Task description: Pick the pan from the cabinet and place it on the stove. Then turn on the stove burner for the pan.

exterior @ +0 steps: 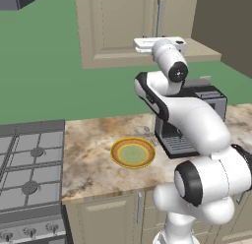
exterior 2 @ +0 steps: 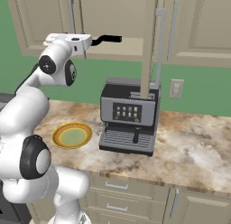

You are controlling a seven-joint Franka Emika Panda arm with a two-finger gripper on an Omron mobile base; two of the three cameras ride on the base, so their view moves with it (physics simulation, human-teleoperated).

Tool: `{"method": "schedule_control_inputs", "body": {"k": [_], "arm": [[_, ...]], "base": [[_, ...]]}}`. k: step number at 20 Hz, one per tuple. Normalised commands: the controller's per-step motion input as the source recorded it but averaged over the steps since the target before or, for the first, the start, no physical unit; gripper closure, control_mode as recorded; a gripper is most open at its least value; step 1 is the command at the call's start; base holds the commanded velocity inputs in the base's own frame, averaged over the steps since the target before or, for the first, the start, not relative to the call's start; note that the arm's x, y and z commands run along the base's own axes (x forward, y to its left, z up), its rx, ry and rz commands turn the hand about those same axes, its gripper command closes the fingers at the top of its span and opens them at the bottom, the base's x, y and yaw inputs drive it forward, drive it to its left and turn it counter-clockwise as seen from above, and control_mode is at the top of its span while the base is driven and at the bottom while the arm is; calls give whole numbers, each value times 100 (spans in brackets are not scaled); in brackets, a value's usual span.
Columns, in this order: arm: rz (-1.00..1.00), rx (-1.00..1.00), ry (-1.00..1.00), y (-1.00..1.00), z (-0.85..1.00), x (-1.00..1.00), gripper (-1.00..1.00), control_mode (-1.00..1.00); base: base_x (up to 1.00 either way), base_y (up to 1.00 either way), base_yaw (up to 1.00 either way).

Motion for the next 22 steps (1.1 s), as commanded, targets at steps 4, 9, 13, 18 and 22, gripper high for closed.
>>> {"method": "schedule_control_inputs", "body": {"k": [4,9,13,18,22], "arm": [[0,2,0,11,-6,29,100,-100],[0,1,-1,10,-1,10,100,-100],[-11,0,0,11,0,0,100,-100],[-18,0,0,19,0,2,100,-100],[-10,0,3,9,0,7,100,-100]], "base": [[0,0,0],[0,0,0],[0,0,0],[0,0,0],[0,0,0]]}}
